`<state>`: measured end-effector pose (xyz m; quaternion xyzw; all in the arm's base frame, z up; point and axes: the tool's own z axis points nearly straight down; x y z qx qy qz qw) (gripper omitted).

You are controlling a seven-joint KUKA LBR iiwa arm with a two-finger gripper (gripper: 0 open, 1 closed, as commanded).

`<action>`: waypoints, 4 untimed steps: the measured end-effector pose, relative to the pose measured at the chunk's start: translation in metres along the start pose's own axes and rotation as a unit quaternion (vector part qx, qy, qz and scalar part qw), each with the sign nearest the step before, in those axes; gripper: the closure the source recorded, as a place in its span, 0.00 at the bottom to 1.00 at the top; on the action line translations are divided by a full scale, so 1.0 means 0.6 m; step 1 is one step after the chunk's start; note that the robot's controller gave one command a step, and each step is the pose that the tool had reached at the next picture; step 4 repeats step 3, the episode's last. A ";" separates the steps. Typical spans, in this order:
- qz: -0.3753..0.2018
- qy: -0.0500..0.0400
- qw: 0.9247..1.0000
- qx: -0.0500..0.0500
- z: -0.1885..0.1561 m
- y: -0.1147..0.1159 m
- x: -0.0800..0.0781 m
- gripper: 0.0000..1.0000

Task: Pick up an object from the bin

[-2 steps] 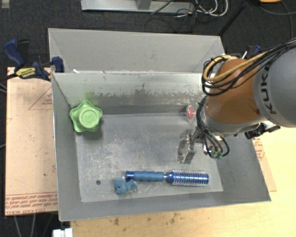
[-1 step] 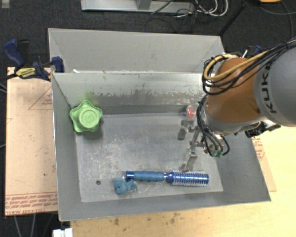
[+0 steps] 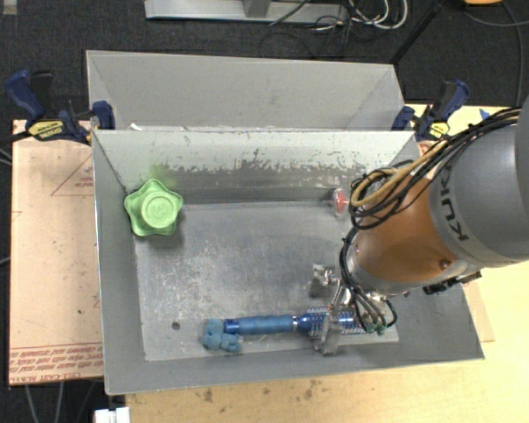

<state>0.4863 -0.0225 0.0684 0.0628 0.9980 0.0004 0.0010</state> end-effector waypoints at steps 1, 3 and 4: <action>-0.001 0.001 1.000 0.000 -0.003 0.000 0.000 1.00; 0.039 -0.001 0.999 0.000 -0.328 0.074 -0.072 1.00; 0.039 -0.001 0.999 0.000 -0.328 0.074 -0.072 1.00</action>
Offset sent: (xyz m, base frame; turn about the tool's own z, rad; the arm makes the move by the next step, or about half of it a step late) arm 0.0000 0.0000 0.0000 0.0000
